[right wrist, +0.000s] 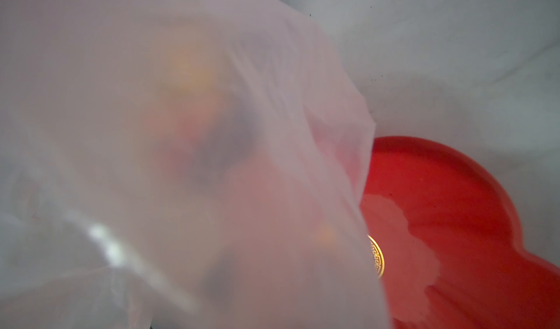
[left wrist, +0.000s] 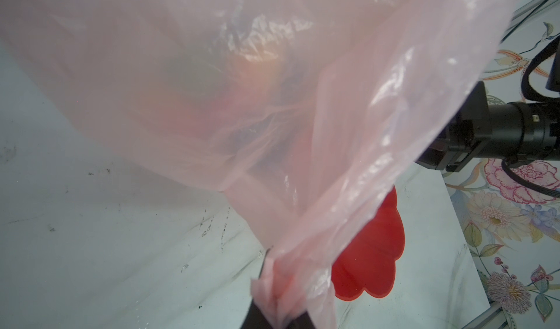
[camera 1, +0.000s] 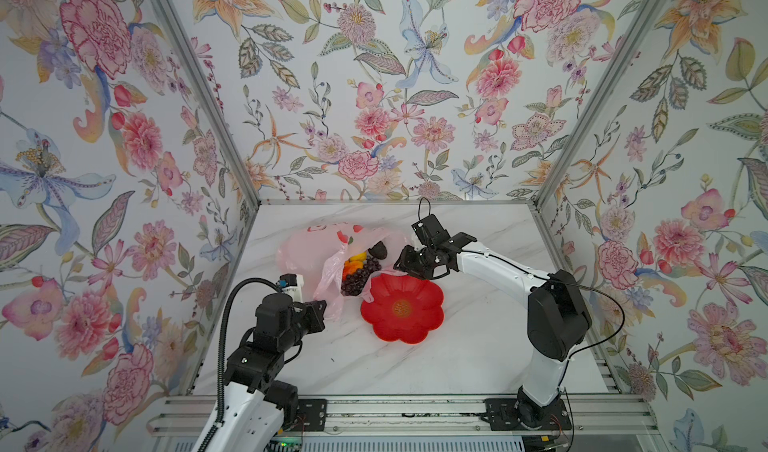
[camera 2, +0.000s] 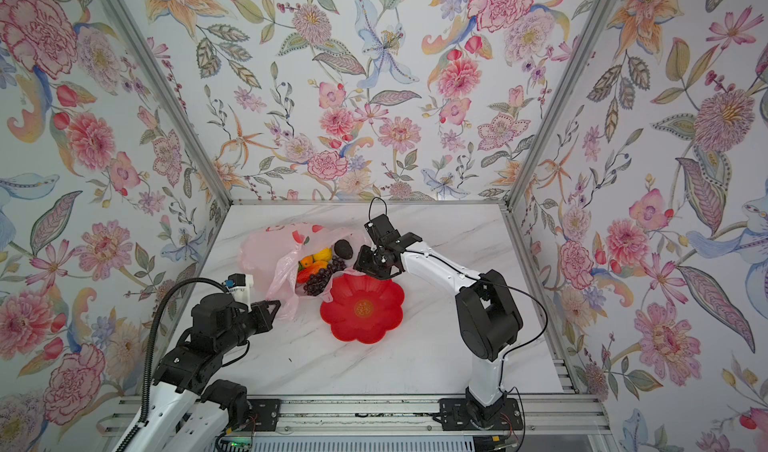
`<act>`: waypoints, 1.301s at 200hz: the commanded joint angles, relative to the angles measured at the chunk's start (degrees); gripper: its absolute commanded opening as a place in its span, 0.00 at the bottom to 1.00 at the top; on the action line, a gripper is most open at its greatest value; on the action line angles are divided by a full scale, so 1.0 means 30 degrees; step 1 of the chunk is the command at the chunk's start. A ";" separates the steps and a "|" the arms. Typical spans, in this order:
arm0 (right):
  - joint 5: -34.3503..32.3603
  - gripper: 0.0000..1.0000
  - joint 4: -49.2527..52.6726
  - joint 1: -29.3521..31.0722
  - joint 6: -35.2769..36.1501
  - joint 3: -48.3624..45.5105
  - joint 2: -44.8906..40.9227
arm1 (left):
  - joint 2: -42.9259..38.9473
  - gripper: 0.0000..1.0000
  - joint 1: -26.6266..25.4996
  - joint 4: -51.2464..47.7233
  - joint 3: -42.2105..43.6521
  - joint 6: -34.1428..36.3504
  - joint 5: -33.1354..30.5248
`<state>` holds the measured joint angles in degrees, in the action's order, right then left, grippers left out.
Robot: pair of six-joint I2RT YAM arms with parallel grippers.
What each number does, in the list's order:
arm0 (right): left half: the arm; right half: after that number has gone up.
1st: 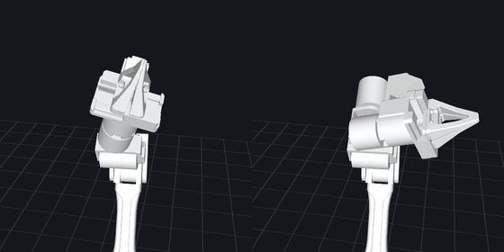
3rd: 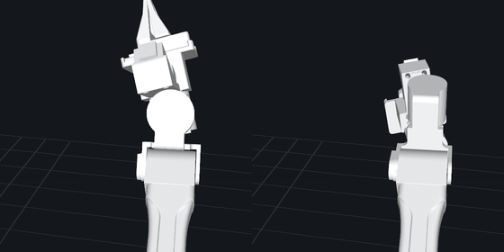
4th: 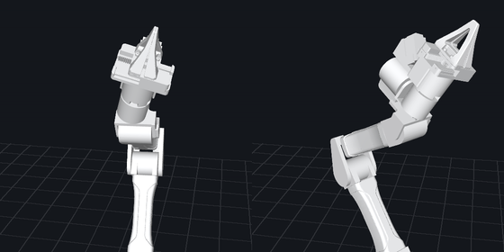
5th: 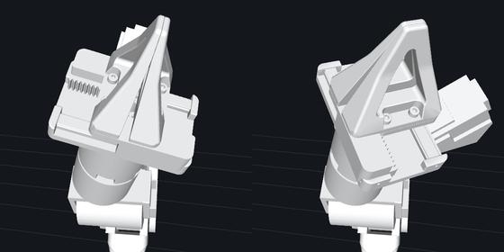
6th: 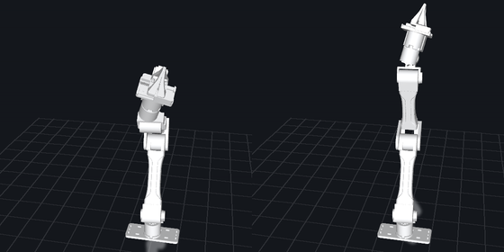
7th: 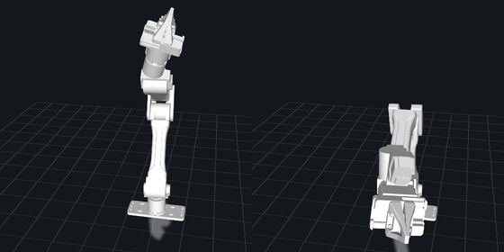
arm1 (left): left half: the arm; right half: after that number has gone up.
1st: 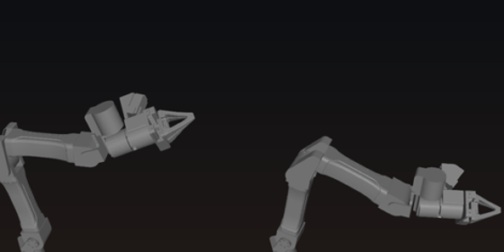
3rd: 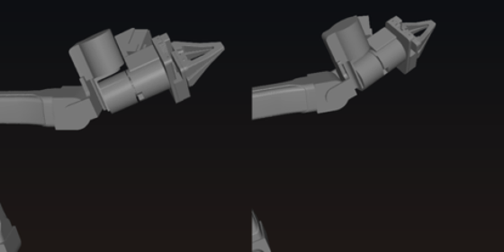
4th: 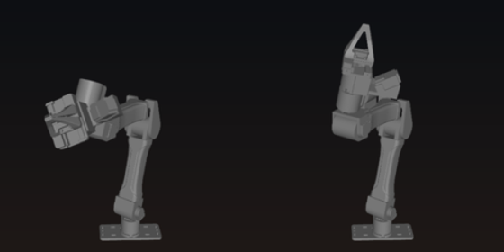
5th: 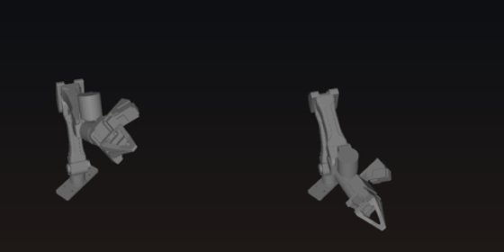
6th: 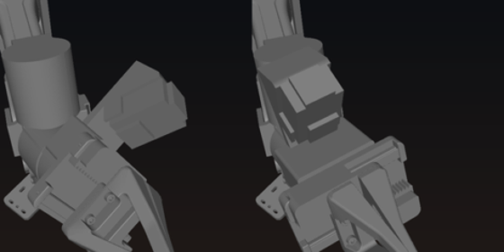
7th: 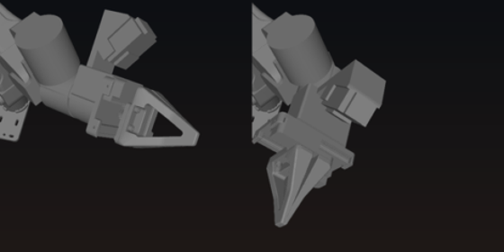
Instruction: Place the fruits into the plastic bag
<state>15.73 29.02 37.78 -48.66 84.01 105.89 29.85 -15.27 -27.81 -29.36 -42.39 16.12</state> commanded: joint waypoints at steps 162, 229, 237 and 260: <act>-0.0071 0.00 -0.0004 -0.0051 0.0211 0.0596 0.0070 | -0.0017 0.00 0.0111 0.0080 0.0133 0.0318 0.0017; -0.1048 0.00 0.3214 -0.0066 0.2791 0.6588 0.1627 | 0.0801 0.00 0.0199 -0.0002 -0.0793 0.0283 -0.0500; -0.1184 0.00 0.3819 -0.0076 0.3247 0.7764 0.2093 | 0.1112 0.00 0.0199 0.0006 -0.1345 0.0641 -0.0683; -0.1458 0.00 0.5561 -0.0082 0.4391 1.1693 0.3556 | 0.2502 0.00 0.0200 -0.0620 -0.3732 0.2016 -0.2119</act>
<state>13.65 38.50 37.78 -41.19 109.60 113.01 34.52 -15.25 -28.93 -32.84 -41.23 14.46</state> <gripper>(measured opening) 0.046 0.047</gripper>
